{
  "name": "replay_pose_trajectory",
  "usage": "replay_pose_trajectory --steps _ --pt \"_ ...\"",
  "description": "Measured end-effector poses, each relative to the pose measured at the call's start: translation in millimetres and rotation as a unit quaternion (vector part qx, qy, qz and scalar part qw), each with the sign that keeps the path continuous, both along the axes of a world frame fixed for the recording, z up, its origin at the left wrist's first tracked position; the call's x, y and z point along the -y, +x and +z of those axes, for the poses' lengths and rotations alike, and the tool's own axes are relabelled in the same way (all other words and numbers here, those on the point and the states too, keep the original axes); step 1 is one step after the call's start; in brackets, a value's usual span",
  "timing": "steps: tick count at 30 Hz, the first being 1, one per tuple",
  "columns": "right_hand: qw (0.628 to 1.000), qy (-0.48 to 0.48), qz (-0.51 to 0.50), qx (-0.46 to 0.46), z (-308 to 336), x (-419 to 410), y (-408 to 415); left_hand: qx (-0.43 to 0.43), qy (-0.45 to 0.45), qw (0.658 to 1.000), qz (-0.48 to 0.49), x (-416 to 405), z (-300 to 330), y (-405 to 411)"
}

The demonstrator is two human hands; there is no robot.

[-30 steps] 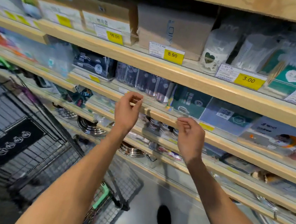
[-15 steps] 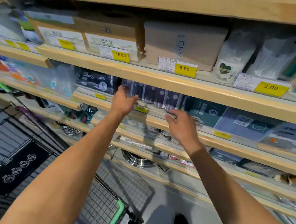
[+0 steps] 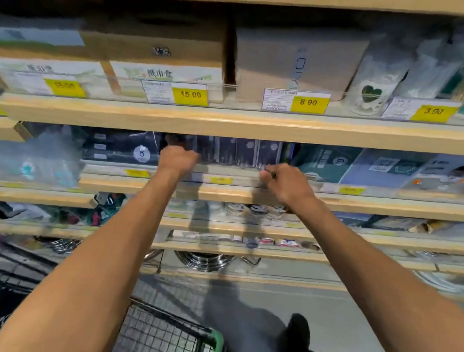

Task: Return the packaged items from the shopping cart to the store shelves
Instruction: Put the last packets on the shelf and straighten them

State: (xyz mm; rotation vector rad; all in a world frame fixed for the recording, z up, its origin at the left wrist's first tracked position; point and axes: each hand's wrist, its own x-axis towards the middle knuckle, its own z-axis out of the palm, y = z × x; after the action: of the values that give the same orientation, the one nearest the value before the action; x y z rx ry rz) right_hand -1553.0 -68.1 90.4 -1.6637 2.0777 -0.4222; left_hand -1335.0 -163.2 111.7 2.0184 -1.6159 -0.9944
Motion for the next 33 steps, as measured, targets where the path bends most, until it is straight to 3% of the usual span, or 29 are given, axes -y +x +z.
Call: replay_pose_trajectory --steps 3,6,9,11,14,16,20,23,26,29,31,33 --pt "0.999 0.018 -0.005 -0.033 -4 2 3 -0.035 0.031 0.999 -0.004 8 -4 3" --pt "0.998 0.03 -0.006 -0.049 -9 6 3 -0.138 0.053 0.989 0.017 12 -12 6" --pt "0.997 0.042 -0.026 -0.058 -8 8 7 -0.162 0.033 0.986 0.0 6 -12 8" --pt "0.993 -0.039 -0.058 -0.091 -9 2 16 -0.156 -0.006 0.988 -0.001 -1 -10 9" --pt "0.954 -0.278 -0.068 -0.084 -10 -12 50 -0.163 -0.072 0.984 0.01 -16 -6 14" --pt "0.95 -0.309 -0.007 -0.039 -10 -18 83 -0.191 -0.117 0.975 0.009 -24 -6 26" --pt "0.961 -0.261 0.088 0.027 -24 -17 144 -0.192 -0.177 0.965 0.002 -52 -13 73" --pt "0.972 -0.156 0.166 0.064 -37 -25 177 -0.192 -0.199 0.96 0.055 -84 -28 116" --pt "0.967 -0.003 0.232 0.101 -72 -41 199 -0.176 -0.179 0.949 0.19 -127 -57 158" --pt "0.95 0.176 0.252 0.059 -114 -59 211 -0.089 -0.134 0.911 0.38 -192 -88 203" --pt "0.935 0.229 0.264 0.056 -144 -78 215 0.01 -0.065 0.872 0.484 -250 -106 231" --pt "0.917 0.237 0.316 -0.045 -167 -99 212 0.092 0.017 0.83 0.55 -309 -119 249"
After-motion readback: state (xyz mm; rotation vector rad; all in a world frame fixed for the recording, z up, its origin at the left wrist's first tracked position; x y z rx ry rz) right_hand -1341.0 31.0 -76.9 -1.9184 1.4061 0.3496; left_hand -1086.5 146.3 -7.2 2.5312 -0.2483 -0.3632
